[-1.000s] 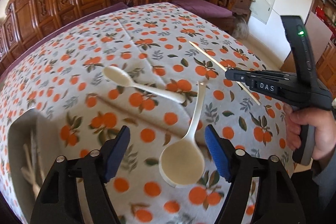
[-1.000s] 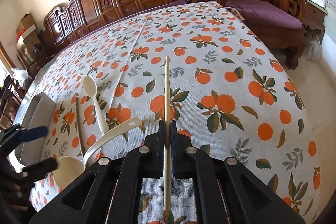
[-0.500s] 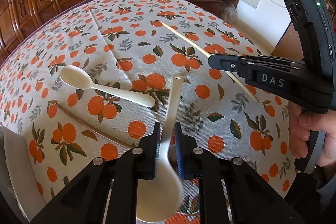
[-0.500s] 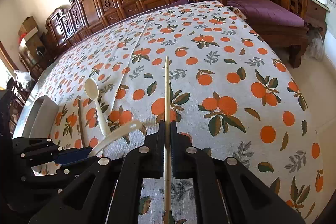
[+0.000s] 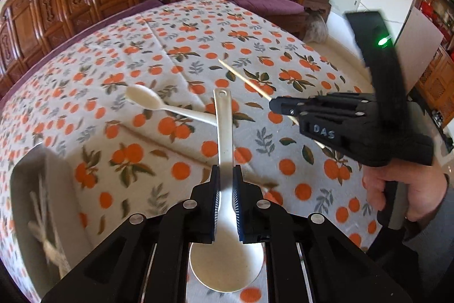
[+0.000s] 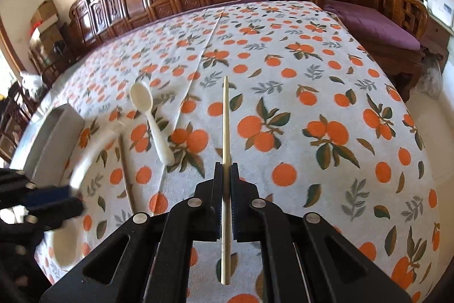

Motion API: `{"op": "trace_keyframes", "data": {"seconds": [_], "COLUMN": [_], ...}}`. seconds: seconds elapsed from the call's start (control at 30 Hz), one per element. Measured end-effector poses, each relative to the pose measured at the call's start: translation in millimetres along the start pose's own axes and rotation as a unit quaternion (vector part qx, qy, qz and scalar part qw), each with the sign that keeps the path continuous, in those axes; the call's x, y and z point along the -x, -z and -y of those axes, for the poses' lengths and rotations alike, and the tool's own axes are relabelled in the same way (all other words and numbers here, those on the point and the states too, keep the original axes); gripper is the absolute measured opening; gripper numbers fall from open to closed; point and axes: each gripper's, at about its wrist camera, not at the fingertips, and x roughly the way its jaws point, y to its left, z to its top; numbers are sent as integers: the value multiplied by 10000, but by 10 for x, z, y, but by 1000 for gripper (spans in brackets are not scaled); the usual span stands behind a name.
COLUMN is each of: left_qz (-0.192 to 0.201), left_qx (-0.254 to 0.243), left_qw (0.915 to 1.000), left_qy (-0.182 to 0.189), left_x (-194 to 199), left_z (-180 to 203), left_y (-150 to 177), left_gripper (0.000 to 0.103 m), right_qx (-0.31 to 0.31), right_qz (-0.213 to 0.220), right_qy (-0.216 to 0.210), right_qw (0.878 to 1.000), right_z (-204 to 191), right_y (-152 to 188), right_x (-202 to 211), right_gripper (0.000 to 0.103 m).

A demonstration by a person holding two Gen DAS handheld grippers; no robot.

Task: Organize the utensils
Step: 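Grasp a white plastic spoon with the left gripper while the right gripper holds the chopstick, then carry the white spoon into the tray and open the left gripper while the right gripper holds the chopstick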

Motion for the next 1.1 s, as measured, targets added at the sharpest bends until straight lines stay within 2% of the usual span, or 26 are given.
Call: {"op": "trace_keyframes", "data": {"seconds": [0.23, 0.63, 1.0, 1.1], "left_qz": [177, 391, 566, 585], "left_qx": [213, 604, 1118, 1284], "left_qw": [9994, 9956, 9872, 9851], "left_qy": [-203, -599, -991, -981], "left_x": [356, 820, 1144, 1165], "left_z": [-199, -672, -1292, -1478], "left_y": [142, 384, 523, 527], "left_gripper": [8, 8, 8, 8], "right_qx": [154, 602, 1183, 1194], "right_qz": [49, -118, 187, 250], "right_qy": [-139, -52, -121, -310], "right_qw": [9998, 9981, 9927, 9920], "right_z": [-187, -483, -917, -1056], "right_y": [20, 106, -54, -92], "right_x": [39, -10, 316, 440], "right_gripper": [6, 6, 6, 6]}}
